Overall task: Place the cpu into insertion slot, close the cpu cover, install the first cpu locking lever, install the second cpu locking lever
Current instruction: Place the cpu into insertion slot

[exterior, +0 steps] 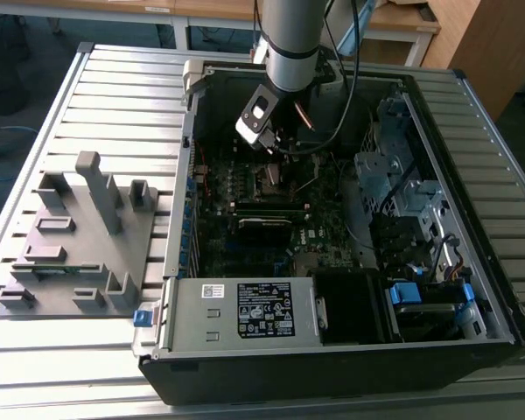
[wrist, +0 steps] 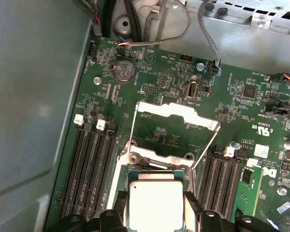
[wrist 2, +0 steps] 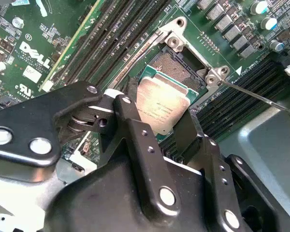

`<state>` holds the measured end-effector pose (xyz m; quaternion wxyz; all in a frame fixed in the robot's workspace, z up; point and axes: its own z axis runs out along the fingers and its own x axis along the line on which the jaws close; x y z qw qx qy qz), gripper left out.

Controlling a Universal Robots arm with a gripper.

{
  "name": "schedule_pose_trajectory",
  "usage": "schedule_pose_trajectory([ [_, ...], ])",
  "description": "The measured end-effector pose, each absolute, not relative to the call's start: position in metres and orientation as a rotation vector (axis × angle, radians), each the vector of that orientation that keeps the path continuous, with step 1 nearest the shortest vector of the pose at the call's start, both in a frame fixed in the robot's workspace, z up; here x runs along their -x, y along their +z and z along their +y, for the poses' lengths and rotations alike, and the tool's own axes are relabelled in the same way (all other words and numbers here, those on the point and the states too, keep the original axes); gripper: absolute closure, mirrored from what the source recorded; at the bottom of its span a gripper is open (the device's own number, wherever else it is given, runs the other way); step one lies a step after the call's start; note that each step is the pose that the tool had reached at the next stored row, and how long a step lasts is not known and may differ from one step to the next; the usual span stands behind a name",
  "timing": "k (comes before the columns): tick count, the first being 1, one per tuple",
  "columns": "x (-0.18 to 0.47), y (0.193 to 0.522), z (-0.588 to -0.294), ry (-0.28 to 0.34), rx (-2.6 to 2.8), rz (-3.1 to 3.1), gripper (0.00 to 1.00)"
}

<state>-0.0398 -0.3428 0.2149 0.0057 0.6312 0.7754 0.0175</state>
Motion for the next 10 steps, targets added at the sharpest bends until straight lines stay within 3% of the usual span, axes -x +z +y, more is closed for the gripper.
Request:
schedule_pose_trajectory([
  [10, 0.0398, 0.2149, -0.3428, 0.055, -1.991, 2.414, 0.46],
])
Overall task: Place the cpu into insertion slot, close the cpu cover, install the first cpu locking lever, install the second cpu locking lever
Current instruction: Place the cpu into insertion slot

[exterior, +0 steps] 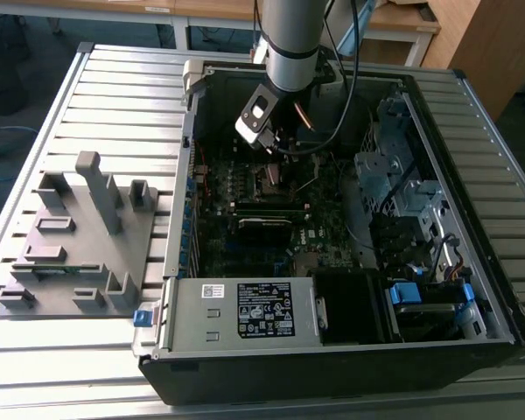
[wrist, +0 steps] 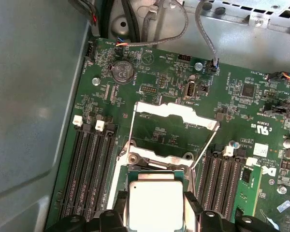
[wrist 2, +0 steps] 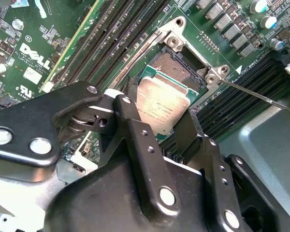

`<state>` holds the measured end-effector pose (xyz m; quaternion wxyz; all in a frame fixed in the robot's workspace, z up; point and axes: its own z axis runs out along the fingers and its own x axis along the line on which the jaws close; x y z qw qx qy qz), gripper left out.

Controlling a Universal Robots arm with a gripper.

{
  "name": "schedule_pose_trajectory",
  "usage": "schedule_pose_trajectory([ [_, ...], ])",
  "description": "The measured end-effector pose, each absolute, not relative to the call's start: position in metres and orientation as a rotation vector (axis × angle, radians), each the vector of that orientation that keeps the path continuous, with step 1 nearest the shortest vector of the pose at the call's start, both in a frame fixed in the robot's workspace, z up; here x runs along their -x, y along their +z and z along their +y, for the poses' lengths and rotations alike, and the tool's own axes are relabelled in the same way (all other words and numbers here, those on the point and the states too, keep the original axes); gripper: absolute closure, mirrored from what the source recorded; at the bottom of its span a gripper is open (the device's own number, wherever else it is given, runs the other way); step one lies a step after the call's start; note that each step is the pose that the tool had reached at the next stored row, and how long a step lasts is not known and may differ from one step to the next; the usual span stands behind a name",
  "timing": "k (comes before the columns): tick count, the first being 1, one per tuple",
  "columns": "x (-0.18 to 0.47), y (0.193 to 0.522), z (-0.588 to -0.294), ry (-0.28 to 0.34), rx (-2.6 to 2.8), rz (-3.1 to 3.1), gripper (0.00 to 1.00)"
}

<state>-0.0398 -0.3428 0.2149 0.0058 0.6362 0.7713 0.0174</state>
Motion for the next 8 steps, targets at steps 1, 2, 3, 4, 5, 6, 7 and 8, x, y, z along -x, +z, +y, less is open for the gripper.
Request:
schedule_pose_trajectory([
  [1, 0.0398, 0.2149, -0.3427, 0.055, -1.993, 2.413, 0.46],
  [2, 0.0398, 0.2149, -0.3427, 0.055, -1.994, 2.411, 0.46],
  [3, 0.0398, 0.2149, -0.3427, 0.055, -1.996, 2.410, 0.46],
  [4, 0.0398, 0.2149, -0.3428, 0.055, -1.998, 2.409, 0.46],
  [5, 0.0398, 0.2149, -0.3428, 0.055, -1.999, 2.408, 0.46],
  [6, 0.0398, 0.2149, -0.3427, 0.055, -2.001, 2.406, 0.46],
  [7, 0.0398, 0.2149, -0.3427, 0.055, -2.002, 2.405, 0.46],
  [8, 0.0398, 0.2149, -0.3428, 0.055, -2.004, 2.404, 0.46],
])
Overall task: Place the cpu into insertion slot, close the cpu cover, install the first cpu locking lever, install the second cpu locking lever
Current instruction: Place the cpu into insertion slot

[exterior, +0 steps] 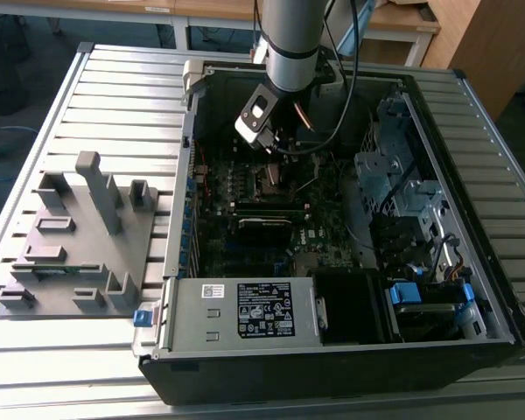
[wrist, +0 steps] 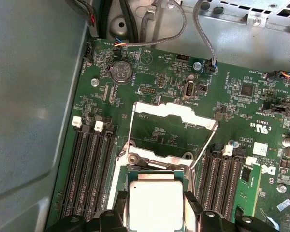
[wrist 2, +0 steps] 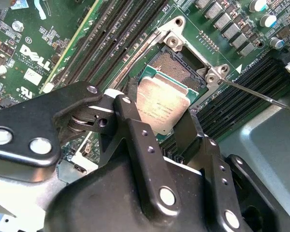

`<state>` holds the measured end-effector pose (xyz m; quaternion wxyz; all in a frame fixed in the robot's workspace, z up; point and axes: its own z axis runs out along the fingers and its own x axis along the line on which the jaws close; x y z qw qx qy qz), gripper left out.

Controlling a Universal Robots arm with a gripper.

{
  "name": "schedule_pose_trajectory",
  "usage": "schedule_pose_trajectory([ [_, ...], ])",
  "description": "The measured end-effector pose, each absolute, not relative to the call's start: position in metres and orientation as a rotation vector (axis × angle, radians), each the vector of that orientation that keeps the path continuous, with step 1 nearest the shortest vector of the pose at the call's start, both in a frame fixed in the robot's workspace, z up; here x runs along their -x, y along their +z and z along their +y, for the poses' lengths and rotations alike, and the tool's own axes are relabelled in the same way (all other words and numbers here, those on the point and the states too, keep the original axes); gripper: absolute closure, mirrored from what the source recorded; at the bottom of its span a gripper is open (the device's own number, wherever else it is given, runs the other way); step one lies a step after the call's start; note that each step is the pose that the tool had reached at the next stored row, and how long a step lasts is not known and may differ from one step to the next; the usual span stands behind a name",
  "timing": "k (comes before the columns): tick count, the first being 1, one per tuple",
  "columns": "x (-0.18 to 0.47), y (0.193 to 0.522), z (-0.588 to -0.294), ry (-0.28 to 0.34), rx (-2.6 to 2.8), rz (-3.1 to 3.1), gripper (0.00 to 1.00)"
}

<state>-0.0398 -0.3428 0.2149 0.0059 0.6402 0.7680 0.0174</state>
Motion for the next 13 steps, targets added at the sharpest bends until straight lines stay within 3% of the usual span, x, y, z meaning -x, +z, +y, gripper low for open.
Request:
schedule_pose_trajectory([
  [13, 0.0398, 0.2149, -0.3428, 0.054, -2.024, 2.386, 0.46],
])
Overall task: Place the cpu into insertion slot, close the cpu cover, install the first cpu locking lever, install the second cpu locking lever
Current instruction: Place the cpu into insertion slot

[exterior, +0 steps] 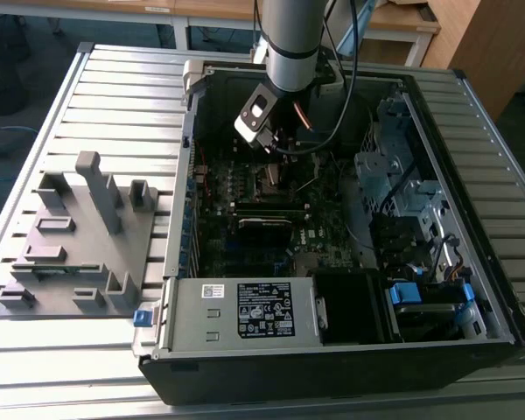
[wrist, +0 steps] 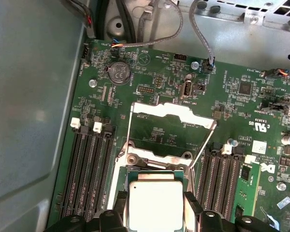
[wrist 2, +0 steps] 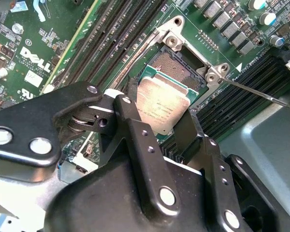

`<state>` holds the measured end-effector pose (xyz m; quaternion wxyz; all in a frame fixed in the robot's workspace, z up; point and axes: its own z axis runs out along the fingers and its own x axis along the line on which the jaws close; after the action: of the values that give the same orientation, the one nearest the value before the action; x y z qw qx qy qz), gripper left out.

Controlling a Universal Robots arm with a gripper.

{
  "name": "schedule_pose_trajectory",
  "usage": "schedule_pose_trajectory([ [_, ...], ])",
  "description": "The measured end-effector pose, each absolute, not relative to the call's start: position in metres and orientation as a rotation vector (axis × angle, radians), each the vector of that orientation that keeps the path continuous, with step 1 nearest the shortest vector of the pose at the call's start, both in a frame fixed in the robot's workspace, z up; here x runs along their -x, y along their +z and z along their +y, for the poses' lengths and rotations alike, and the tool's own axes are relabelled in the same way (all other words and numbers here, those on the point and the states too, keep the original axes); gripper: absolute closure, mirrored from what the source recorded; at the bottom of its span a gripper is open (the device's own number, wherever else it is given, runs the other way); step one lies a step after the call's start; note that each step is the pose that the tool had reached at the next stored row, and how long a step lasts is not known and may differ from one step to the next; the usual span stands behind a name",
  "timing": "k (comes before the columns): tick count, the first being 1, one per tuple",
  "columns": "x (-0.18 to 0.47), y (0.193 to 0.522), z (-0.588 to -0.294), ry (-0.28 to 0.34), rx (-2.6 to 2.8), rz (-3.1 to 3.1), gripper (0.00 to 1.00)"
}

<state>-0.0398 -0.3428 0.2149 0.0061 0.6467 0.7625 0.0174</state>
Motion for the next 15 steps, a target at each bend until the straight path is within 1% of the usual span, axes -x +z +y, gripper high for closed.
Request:
schedule_pose_trajectory([
  [15, 0.0398, 0.2149, -0.3428, 0.054, -2.047, 2.366, 0.46],
])
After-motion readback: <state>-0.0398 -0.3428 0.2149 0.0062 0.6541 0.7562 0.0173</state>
